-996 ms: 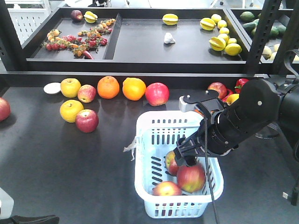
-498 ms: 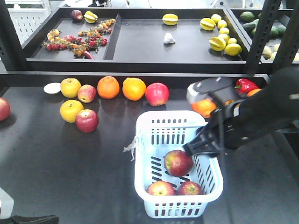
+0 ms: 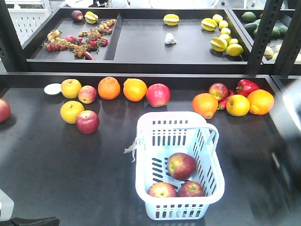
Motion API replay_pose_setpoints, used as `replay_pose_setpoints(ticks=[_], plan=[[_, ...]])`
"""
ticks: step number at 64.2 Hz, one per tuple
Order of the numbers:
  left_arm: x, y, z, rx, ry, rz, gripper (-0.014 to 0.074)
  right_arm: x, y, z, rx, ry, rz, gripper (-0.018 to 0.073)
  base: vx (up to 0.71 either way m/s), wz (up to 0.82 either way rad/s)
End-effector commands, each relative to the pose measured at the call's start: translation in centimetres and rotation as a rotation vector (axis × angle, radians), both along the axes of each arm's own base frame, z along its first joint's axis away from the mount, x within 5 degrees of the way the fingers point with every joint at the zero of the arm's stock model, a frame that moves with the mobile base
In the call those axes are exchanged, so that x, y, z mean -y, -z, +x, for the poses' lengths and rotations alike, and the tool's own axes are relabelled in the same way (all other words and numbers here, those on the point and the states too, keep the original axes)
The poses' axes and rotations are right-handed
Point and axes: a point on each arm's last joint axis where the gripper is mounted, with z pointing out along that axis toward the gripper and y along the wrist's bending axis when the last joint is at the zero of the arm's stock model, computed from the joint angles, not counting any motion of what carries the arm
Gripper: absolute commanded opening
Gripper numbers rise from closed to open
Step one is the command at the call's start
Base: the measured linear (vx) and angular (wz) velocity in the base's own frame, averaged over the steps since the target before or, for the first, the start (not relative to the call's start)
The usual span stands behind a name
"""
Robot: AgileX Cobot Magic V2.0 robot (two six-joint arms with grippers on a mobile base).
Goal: Pick three apples into basket with both arms
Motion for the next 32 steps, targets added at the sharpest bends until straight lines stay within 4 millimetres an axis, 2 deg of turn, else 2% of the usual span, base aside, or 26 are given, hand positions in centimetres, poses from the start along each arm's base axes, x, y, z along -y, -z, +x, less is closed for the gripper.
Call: replay_pose_setpoints(ticks=[1,7,12,22,32], plan=[[0.3,-1.2,0.5,0.058,-0.023,-0.057,-0.0008,1.0,1.4,-1.7,0.129,0.045,0.068,-0.0003,0.00,0.00],[0.3,-1.3,0.6,0.062,-0.024,-0.058,-0.0008,2.0,3.8,-3.4,0.178,0.067,0.086,-0.0003,0.00,0.00],[0.3,-1.3,0.6,0.063,-0.025,-0.059,-0.0008,2.5,4.7,-4.2,0.222,0.081,0.107,-0.0003,0.00,0.00],[0.3,-1.3,0.6,0.061,-0.024,-0.058,-0.0008,3.0,5.3,-5.4,0.266,0.083,0.127,-0.0003,0.00,0.00],[0.3,-1.2,0.5,0.058,-0.023,-0.056,-0.0008,3.0,5.3,-5.5,0.268,0.083,0.137,-0.0003,0.00,0.00]])
